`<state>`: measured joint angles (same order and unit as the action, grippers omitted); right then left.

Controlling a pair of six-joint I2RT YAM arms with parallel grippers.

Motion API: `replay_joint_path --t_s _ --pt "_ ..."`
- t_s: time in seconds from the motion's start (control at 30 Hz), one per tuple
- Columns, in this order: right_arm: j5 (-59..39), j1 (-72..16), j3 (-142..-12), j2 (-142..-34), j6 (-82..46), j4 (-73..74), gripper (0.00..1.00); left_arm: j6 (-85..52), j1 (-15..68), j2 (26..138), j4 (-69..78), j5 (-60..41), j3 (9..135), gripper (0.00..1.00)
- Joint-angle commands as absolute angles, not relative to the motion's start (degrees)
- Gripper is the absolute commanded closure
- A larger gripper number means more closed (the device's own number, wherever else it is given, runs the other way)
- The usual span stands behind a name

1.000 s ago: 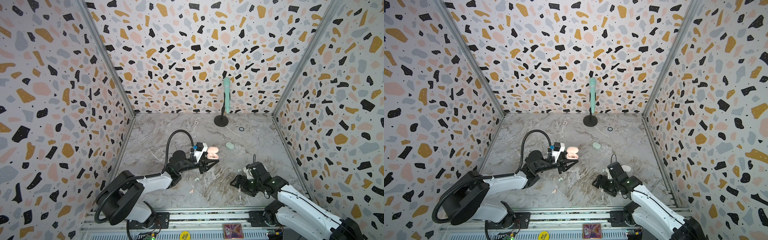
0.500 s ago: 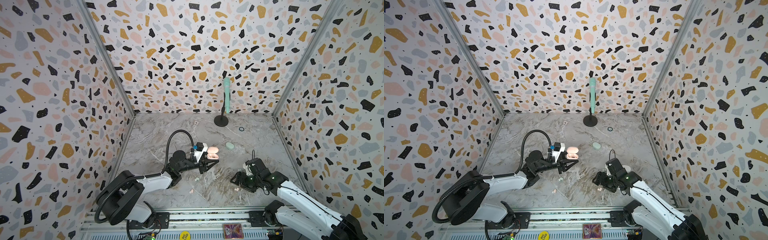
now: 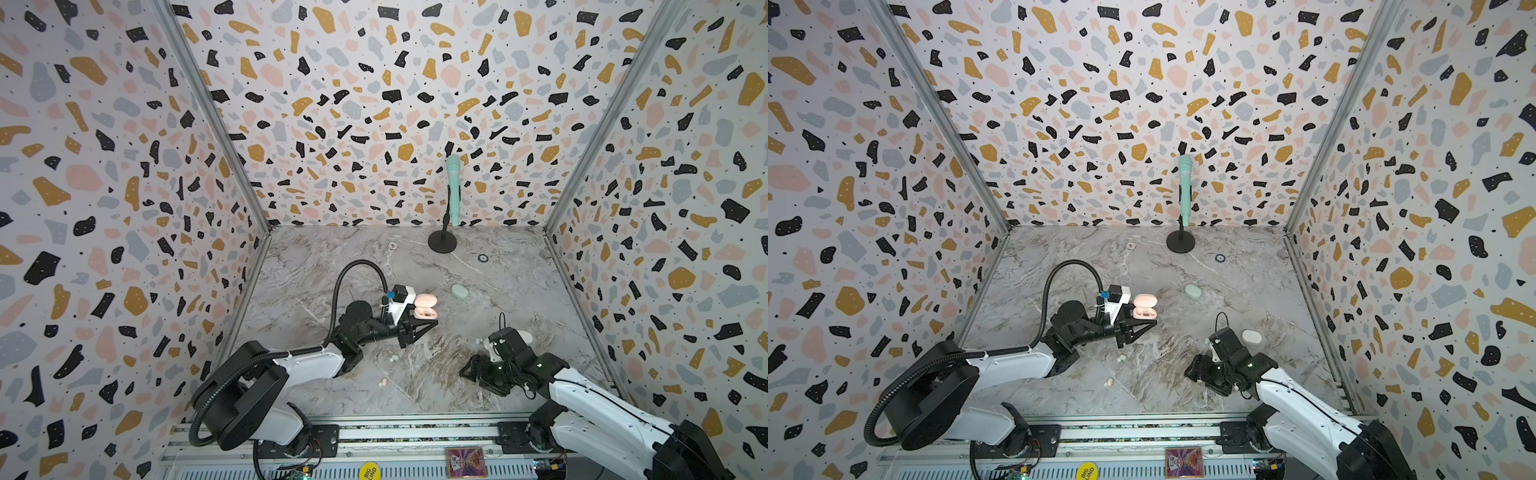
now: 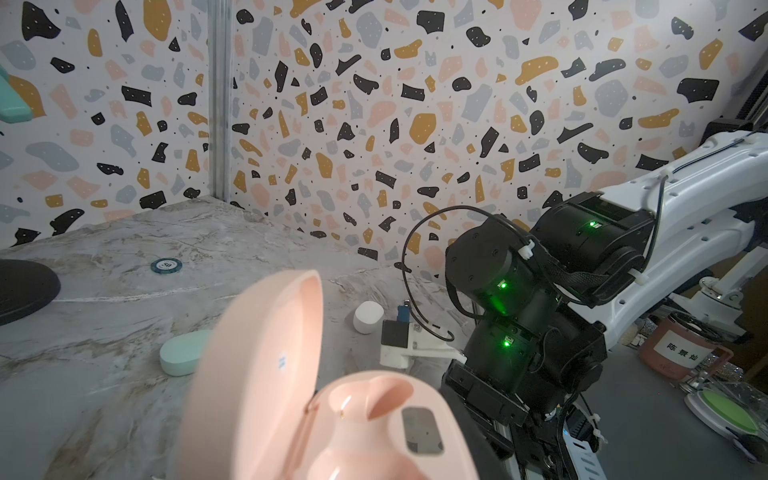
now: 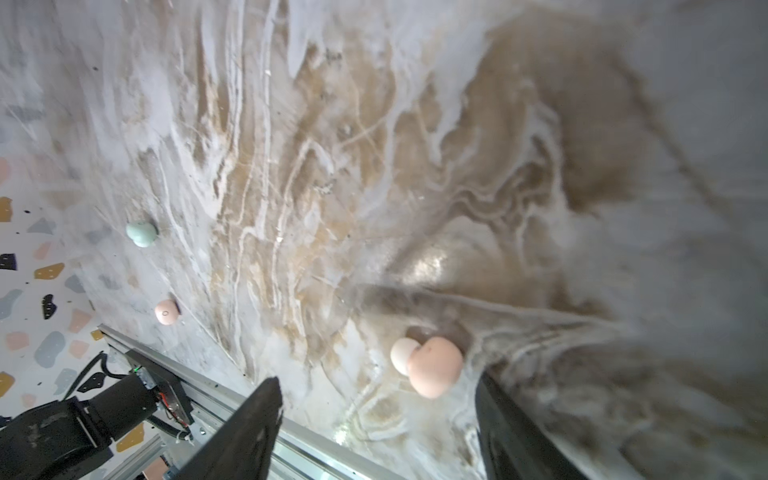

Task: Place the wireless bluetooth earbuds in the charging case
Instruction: 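Move the open right gripper down toward the pink earbud on the table, then lower the right gripper and close it on the small pink earbud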

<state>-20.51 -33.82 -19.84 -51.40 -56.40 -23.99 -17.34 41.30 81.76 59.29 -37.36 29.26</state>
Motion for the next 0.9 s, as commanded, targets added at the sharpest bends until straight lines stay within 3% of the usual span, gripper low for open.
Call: replay_joint_path --t_s 0.0,0.47,0.87 --pt "-21.38 -34.34 -18.55 -52.82 -58.36 -20.14 0.25 -16.77 41.04 81.31 61.79 -37.88 29.09 0.86" --pt "-24.43 -38.03 -25.55 -57.10 -61.26 -14.28 0.24 -16.21 41.00 80.42 60.67 -37.53 28.83 0.87" --pt "-18.56 -38.01 -26.13 -57.79 -60.28 -19.49 0.26 -16.00 40.93 80.19 60.21 -37.62 28.82 0.87"
